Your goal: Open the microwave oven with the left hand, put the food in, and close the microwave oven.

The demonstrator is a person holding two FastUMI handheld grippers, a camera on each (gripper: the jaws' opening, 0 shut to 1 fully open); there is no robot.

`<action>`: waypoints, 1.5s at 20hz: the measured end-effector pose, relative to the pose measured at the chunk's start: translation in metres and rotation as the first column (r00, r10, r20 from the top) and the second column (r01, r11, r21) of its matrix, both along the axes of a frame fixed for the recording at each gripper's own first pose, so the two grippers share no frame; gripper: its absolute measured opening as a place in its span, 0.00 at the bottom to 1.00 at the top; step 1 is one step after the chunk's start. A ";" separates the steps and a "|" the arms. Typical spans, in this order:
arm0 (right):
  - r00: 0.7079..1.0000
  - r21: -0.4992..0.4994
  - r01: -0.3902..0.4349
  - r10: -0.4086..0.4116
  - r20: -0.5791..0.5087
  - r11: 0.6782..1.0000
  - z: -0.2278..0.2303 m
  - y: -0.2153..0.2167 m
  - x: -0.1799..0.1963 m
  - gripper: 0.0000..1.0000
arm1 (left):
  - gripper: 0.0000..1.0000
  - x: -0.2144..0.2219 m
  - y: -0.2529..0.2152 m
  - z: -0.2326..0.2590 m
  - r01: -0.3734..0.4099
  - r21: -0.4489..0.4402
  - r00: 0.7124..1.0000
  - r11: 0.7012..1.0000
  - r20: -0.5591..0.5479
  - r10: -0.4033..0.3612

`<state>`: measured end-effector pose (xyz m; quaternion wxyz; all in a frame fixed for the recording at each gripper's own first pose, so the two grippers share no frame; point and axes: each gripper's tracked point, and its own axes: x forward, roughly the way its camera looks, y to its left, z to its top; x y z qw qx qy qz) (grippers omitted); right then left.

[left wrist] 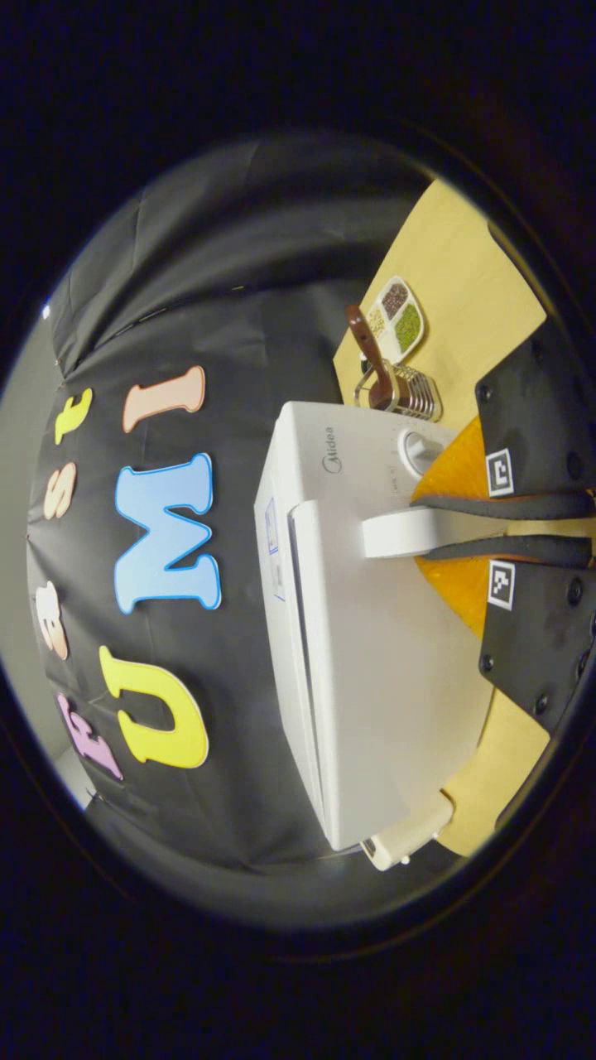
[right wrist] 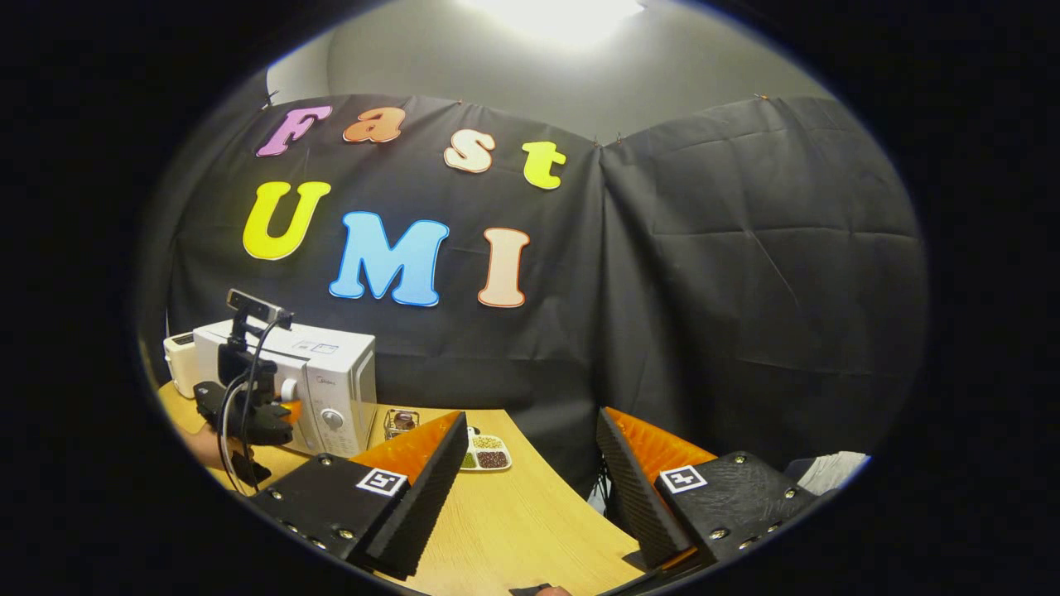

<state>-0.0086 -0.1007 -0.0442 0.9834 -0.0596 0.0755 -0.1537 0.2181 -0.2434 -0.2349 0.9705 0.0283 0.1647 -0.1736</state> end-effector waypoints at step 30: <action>0.822 0.142 -0.570 0.558 0.115 0.810 0.014 0.202 -0.023 0.95 | 0.13 -0.203 0.257 0.011 -0.249 0.050 0.967 0.967 -0.045 0.252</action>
